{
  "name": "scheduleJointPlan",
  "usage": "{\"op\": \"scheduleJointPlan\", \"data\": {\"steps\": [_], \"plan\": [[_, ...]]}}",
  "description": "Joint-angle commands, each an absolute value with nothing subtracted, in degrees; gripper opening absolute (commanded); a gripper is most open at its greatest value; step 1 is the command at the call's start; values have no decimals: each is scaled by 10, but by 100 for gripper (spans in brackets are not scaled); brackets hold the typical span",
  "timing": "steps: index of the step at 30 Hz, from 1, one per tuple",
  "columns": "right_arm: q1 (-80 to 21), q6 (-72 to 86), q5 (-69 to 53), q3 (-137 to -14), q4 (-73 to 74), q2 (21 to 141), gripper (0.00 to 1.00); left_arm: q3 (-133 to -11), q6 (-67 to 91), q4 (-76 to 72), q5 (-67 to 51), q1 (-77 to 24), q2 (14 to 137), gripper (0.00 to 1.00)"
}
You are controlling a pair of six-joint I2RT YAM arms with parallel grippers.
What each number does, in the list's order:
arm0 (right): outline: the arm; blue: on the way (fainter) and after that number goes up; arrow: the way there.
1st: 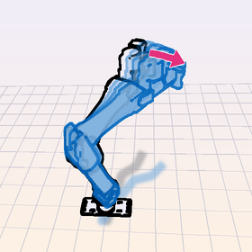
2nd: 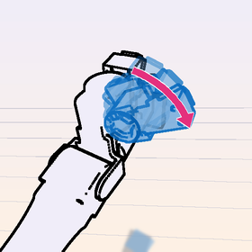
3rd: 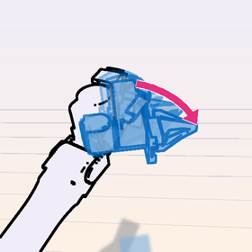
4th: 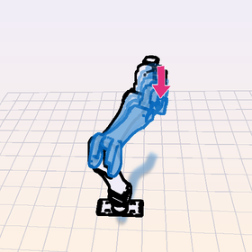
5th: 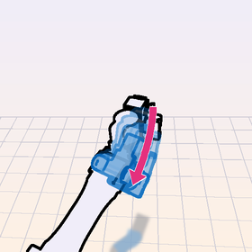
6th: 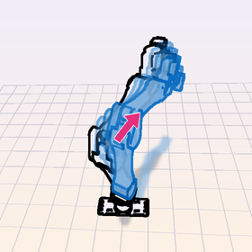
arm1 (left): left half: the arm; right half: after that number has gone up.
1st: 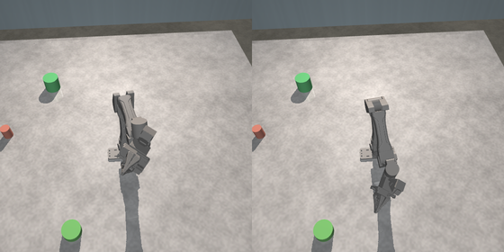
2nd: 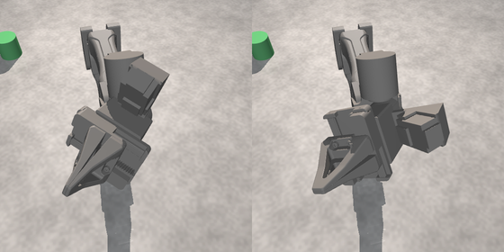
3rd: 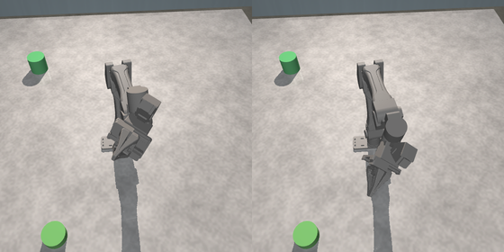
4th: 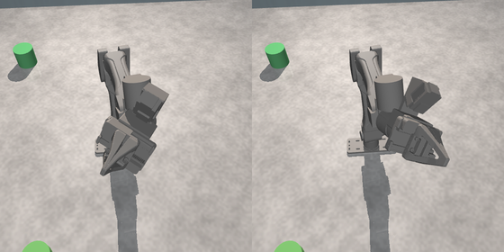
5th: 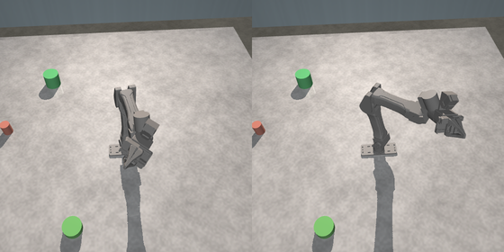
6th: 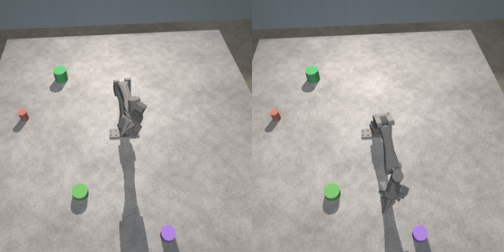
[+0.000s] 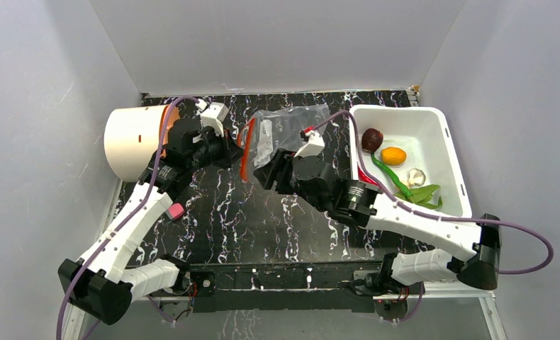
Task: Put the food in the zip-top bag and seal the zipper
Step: Open the zipper of the food storage bag.
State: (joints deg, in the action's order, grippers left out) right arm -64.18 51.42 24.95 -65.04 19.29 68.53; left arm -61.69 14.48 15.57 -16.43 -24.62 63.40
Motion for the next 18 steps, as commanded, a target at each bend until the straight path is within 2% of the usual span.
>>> {"op": "scheduleJointPlan", "data": {"steps": [1, 11, 18], "plan": [[-646, 530, 231, -699, 92, 712, 56, -614, 207, 214, -183, -249, 616, 0], [-646, 562, 298, -753, 126, 783, 54, -606, 239, 242, -242, -249, 599, 0], [-645, 548, 345, -762, 169, 803, 51, -600, 231, 255, -242, -249, 582, 0]]}}
